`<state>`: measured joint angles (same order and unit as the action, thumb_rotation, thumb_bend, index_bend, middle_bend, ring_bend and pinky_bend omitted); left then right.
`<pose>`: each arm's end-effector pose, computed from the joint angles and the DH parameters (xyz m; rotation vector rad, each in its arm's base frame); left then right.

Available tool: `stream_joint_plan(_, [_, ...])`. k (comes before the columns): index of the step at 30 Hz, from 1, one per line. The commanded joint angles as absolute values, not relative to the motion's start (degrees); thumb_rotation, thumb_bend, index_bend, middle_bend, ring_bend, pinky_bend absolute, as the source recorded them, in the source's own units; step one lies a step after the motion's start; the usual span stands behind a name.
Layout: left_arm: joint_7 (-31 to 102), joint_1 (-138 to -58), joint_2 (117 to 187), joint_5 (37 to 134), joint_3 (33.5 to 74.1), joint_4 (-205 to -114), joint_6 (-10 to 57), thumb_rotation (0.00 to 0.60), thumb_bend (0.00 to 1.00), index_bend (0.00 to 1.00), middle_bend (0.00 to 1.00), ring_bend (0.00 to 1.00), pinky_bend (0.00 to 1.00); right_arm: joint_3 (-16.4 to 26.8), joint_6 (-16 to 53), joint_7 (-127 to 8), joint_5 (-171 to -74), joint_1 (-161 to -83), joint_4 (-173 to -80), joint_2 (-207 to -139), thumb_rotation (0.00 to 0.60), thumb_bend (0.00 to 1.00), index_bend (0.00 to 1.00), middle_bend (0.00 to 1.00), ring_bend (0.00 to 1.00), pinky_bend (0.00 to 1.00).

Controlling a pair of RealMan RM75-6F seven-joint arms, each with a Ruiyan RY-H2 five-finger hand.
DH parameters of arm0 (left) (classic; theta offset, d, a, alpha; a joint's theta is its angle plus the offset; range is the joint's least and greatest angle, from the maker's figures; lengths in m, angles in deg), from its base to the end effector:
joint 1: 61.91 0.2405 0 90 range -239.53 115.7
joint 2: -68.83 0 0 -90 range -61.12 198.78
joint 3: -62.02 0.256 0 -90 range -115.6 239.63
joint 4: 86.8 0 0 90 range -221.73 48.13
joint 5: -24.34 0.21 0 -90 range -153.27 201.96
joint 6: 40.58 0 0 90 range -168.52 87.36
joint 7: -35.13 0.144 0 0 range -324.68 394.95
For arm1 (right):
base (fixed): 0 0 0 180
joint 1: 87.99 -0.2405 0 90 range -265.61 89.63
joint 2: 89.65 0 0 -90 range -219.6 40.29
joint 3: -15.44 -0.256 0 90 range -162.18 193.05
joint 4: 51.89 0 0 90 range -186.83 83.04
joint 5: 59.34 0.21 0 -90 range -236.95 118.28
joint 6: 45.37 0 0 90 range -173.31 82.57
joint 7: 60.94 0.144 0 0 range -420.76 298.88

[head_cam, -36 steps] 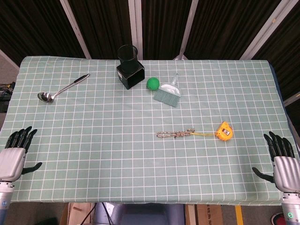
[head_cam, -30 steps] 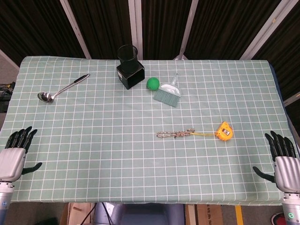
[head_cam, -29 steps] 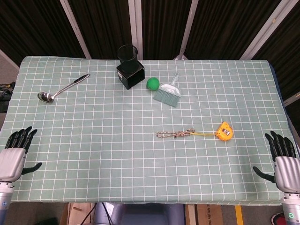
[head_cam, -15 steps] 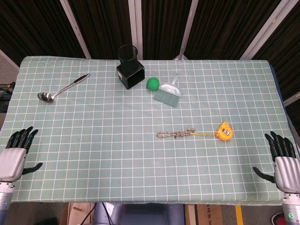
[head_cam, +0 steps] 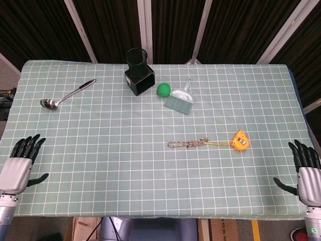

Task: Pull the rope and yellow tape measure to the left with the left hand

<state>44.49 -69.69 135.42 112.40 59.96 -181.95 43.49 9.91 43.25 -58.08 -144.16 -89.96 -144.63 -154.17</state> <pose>-0.2846 0.1914 0.1350 -1.4929 -0.8194 -0.8937 -0.3134 -0.1742 0.1722 1.2575 -0.9062 0.9773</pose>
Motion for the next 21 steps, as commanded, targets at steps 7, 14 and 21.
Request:
stream_joint_plan(7, [43.5, -78.8, 133.7, 114.7, 56.0, -182.3, 34.8, 0.600, 0.08, 0.20, 0.00, 0.00, 0.00, 9.5, 41.7, -57.0, -142.7, -90.4, -144.8, -154.2, 0.600, 0.12, 0.00, 0.00, 0.00, 0.00])
stream_joint_plan(14, [48.0, -89.4, 134.1, 108.2, 50.6, -186.0, 21.0, 0.600, 0.16, 0.27, 0.00, 0.00, 0.00, 9.2, 40.2, -55.6, -141.2, -90.7, -145.3, -153.9, 0.600, 0.12, 0.00, 0.00, 0.00, 0.00])
stream_joint_plan(21, [54.1, -99.1, 138.6, 100.0, 45.7, -184.3, 11.7, 0.600, 0.25, 0.33, 0.02, 0.00, 0.00, 9.1, 39.3, -54.4, -140.2, -90.7, -145.8, -153.4, 0.600, 0.12, 0.00, 0.00, 0.00, 0.00])
